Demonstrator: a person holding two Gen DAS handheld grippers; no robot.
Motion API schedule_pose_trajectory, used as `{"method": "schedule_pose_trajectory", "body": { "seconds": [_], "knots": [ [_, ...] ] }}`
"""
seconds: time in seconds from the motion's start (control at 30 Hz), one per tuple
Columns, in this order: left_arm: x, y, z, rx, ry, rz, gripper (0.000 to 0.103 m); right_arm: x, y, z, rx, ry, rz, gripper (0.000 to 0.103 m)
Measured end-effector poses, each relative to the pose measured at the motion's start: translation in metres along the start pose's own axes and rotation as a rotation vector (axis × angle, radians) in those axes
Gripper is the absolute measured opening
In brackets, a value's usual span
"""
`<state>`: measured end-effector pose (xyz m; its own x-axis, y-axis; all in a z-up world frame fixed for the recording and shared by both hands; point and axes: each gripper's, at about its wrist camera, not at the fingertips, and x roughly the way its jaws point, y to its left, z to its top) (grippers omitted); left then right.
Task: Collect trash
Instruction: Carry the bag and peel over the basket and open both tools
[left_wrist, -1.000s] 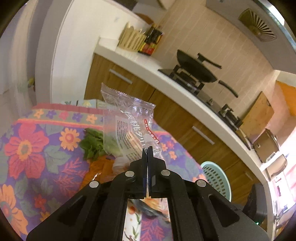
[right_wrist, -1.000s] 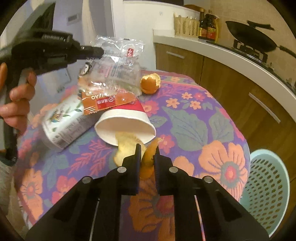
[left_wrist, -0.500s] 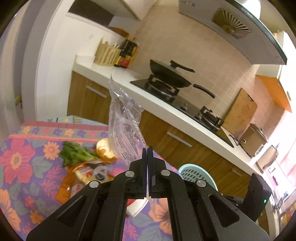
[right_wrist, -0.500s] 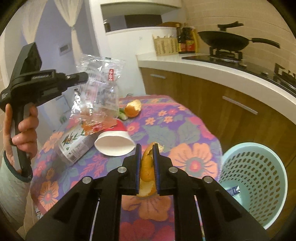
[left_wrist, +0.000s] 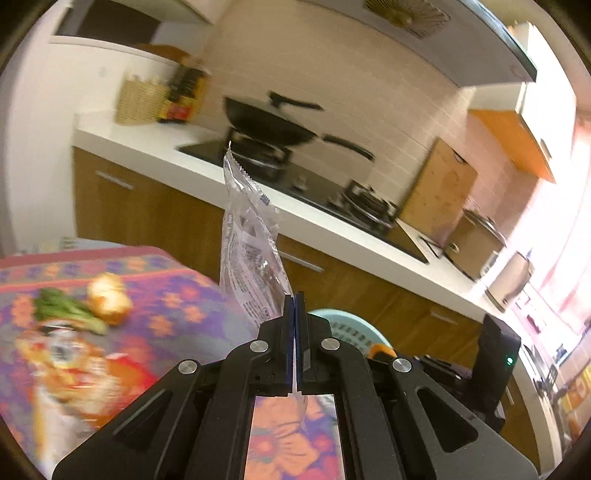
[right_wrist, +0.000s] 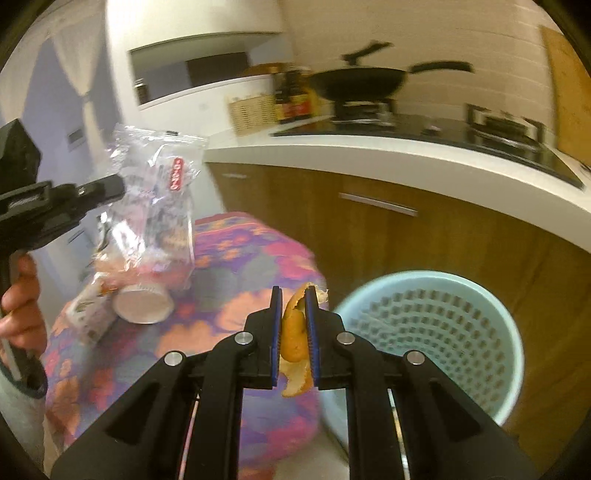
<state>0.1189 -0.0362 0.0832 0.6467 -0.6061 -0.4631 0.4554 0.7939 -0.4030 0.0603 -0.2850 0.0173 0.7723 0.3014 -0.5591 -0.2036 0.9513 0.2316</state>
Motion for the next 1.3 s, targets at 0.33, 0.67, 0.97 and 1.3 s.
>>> {"method": "schedule_pose_trajectory", "body": {
  "seconds": [0.33,0.67,0.97,1.3],
  "knots": [
    [0.118,-0.062,-0.027,0.053,0.184,-0.034,0.000,0.021,-0.099,-0.035,0.153,0.075,-0.134,0.010],
    [0.213,-0.081,-0.068,0.071,0.389,0.014,0.000,0.069,-0.148,-0.066,0.275,0.207,-0.136,0.011],
    [0.252,-0.086,-0.097,0.112,0.500,0.036,0.000,0.068,-0.168,-0.079,0.335,0.236,-0.115,0.030],
    [0.238,-0.089,-0.095,0.128,0.457,0.050,0.038,0.045,-0.161,-0.069,0.317,0.182,-0.144,0.031]
  ]
}}
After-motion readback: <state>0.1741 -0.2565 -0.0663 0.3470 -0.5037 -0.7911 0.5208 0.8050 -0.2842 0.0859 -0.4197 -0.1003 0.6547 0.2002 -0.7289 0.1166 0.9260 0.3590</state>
